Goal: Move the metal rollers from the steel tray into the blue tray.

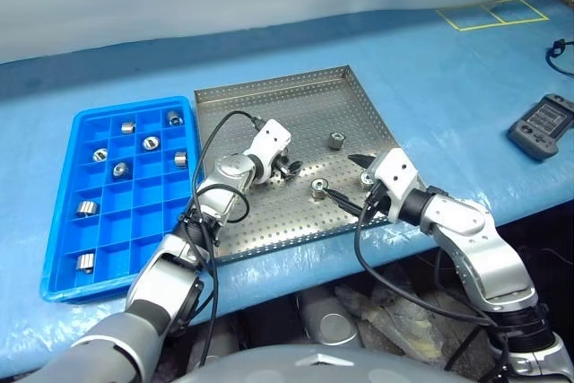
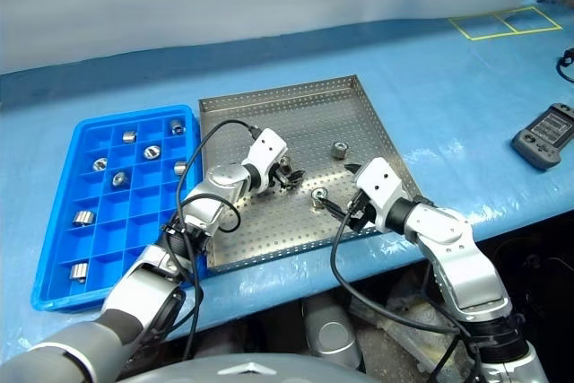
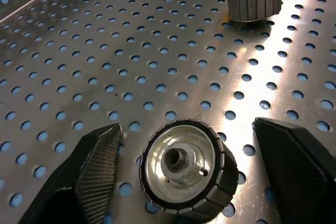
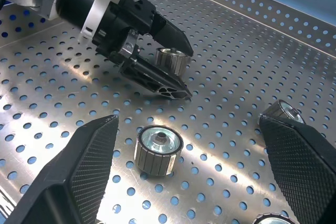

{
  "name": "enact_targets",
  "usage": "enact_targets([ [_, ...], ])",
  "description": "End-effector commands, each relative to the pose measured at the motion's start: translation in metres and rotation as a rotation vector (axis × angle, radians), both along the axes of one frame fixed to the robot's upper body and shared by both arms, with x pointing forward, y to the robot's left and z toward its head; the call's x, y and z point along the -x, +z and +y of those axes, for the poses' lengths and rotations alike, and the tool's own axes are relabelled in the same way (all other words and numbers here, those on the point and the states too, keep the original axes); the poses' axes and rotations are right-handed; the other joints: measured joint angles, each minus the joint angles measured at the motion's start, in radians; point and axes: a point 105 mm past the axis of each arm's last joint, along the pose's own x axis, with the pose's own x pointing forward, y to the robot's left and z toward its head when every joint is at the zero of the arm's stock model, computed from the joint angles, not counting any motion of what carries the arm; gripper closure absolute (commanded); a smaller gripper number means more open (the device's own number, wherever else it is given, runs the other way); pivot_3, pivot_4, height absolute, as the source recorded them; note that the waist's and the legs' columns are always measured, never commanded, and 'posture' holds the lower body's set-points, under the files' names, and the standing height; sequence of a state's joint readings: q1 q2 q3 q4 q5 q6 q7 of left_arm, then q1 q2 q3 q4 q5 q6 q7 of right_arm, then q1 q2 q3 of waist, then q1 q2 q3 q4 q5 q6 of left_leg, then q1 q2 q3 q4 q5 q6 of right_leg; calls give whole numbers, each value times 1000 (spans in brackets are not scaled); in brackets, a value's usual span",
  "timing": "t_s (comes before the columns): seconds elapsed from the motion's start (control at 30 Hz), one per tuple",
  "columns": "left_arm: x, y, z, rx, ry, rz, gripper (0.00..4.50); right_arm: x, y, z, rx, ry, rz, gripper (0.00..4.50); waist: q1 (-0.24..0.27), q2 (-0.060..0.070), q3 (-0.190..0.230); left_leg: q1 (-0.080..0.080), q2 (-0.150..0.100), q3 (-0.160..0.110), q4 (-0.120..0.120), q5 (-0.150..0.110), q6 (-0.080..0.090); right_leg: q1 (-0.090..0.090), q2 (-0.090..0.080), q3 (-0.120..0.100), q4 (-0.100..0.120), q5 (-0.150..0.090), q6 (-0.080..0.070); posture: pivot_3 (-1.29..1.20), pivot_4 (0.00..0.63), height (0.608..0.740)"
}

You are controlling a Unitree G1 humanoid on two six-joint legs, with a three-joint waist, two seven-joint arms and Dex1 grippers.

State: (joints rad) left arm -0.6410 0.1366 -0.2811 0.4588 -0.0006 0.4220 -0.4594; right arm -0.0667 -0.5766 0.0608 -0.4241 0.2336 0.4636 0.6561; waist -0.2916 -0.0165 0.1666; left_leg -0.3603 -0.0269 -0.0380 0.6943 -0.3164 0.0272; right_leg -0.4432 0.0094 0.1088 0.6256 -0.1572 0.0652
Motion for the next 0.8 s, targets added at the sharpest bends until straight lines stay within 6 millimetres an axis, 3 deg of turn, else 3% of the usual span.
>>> enact_targets([
  [0.03, -3, 3, 4, -4, 18, -17, 925, -2, 9, 4, -11, 20, -41, 0, 1, 0, 0, 0, 0, 1, 0, 0, 0, 0, 0, 1, 0, 0, 0, -299, 150, 740],
  [0.17, -2, 5, 4, 7, 18, -13, 1088, -3, 9, 5, -11, 24, -43, 0, 2, 0, 0, 1, 0, 3, 0, -1, 1, 0, 0, 3, 0, 1, 2, -293, 150, 740],
  [0.33, -2, 7, 5, 7, 13, -16, 2464, -3, 9, 5, -11, 26, -44, 0, 2, 0, 0, 1, 0, 5, 0, -1, 2, 0, 0, 5, 0, 1, 3, -289, 150, 740],
  [0.8, -1, 21, 8, 29, 5, -48, 2595, -5, 9, 8, -13, 31, -45, 0, 3, 0, 0, 1, 0, 9, 0, -2, 4, -1, 0, 9, -1, 2, 4, -277, 150, 740],
])
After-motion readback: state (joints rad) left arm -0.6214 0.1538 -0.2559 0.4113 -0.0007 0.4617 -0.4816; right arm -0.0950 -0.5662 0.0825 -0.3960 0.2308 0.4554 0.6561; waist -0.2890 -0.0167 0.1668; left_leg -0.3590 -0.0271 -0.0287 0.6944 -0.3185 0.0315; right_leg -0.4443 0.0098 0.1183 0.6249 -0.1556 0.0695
